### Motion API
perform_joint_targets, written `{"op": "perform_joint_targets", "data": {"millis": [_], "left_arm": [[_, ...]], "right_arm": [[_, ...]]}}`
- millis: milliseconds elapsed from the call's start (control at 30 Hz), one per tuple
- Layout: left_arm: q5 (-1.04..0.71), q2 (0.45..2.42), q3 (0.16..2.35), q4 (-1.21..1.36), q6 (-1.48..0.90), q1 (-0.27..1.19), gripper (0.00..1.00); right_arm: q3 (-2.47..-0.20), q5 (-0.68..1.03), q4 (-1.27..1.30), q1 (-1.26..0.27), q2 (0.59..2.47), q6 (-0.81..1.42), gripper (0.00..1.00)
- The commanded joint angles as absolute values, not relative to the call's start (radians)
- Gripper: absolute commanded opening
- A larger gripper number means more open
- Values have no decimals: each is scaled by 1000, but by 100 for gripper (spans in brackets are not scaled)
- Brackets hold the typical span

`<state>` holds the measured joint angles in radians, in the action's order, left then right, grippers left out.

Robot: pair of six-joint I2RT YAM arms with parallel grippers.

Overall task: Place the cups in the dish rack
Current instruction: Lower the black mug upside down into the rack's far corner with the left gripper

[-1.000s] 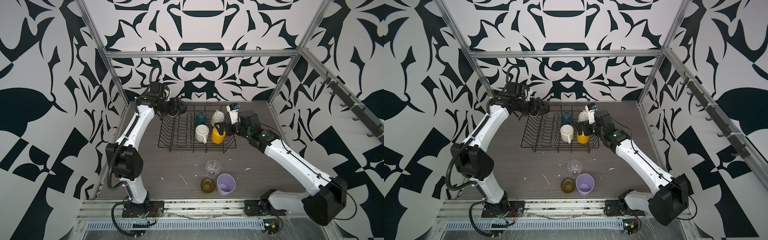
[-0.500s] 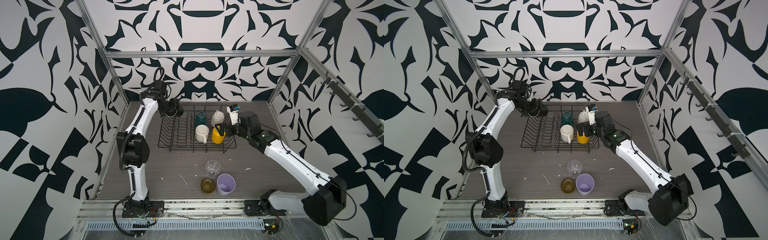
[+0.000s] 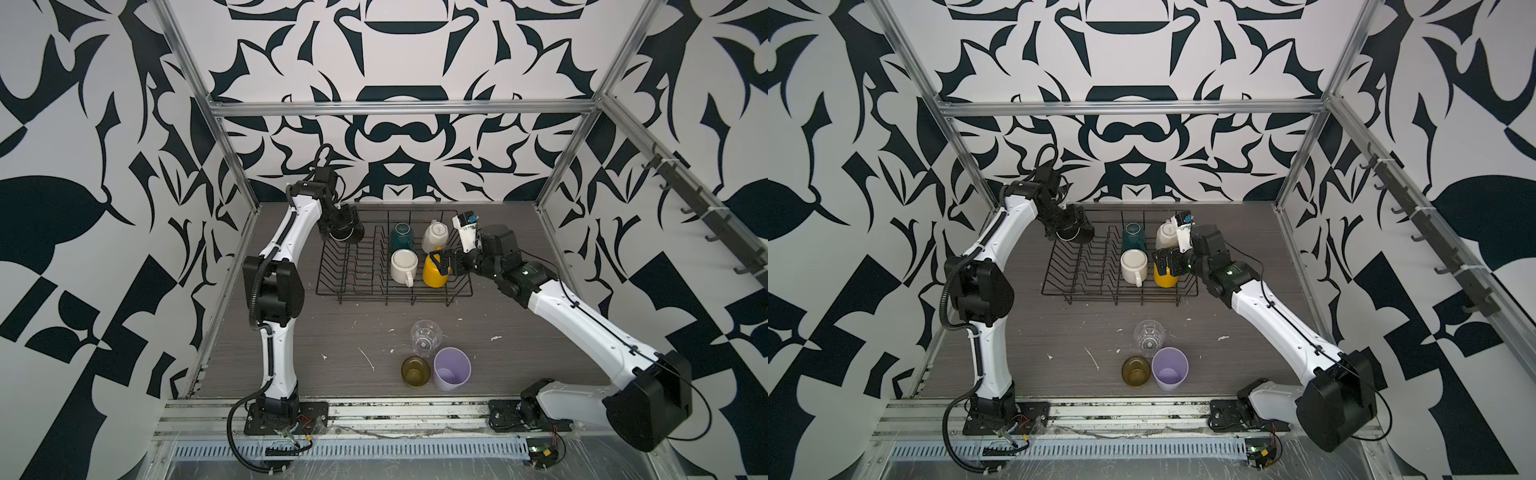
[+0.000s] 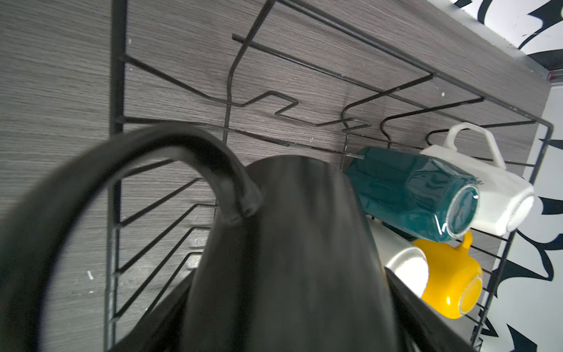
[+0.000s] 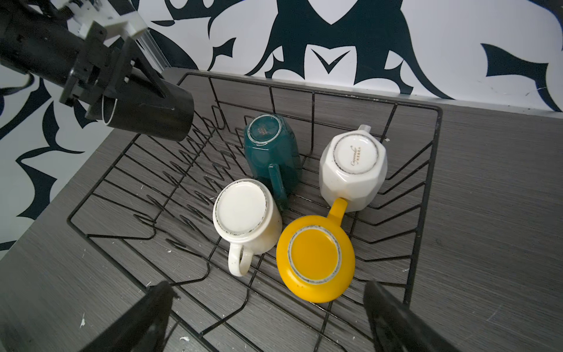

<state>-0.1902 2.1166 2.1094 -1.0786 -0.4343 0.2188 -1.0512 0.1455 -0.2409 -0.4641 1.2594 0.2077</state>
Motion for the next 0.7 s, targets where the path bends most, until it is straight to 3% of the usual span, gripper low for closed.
{"op": "perform_joint_targets", "data": {"millis": [0, 533, 667], "left_arm": [[-192, 2139, 2142, -1098, -445, 215, 0], [-171, 2249, 2156, -1084, -462, 215, 1], [-164, 2274, 2164, -1086, -461, 215, 15]], "right_arm": [[-1052, 164, -193, -460, 1240, 212, 99], [-1047, 198, -187, -460, 1258, 227, 99], [-1044, 207, -186, -460, 1260, 233, 99]]}}
